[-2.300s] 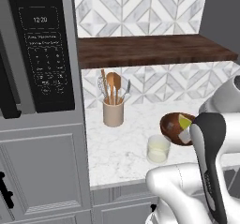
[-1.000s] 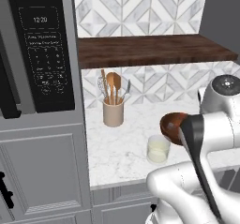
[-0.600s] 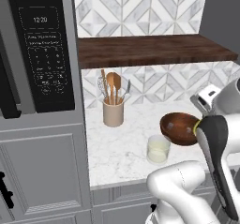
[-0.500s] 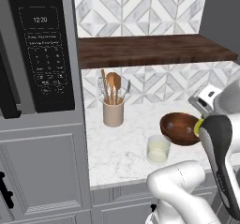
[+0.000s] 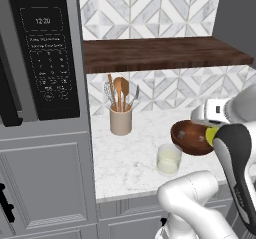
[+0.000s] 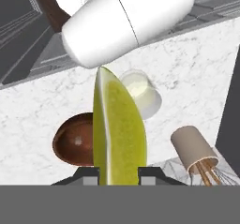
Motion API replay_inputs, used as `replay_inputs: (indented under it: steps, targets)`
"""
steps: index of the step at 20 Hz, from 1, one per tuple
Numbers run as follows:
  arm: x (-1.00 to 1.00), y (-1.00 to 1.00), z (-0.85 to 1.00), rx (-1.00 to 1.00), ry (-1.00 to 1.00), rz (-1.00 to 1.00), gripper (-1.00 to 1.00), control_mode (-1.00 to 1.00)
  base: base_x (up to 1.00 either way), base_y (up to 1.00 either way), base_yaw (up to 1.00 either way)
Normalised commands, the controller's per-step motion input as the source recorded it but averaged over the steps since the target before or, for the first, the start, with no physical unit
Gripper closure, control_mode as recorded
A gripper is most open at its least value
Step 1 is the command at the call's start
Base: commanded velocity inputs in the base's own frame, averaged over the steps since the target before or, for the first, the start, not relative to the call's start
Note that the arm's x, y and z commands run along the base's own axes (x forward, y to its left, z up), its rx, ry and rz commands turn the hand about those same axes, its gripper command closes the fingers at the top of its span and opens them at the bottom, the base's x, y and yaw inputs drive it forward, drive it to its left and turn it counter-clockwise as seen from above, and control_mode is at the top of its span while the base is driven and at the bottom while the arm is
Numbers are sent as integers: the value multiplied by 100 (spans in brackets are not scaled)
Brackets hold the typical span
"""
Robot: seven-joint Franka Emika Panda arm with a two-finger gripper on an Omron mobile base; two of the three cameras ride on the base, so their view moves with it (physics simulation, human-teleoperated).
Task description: Grab a lemon wedge from the fridge and one ice cube from the ice bowl, and put them in the glass of lemonade.
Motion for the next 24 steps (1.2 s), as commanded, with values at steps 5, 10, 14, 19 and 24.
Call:
replay_inputs:
  steps: [5,10,14,19,24]
  targets:
    - [0,15,-3,-35,-2,59,100,-100,0,0,0]
    - [0,37,0,-17,0,21,100,-100,0,0,0]
    - [0,37,0,-1,0,2,100,-100,0,0,0]
    - [0,8,0,13,0,0,100,-100,0,0,0]
    - [12,0,-3,19,-5,0,100,-100,0,0,0]
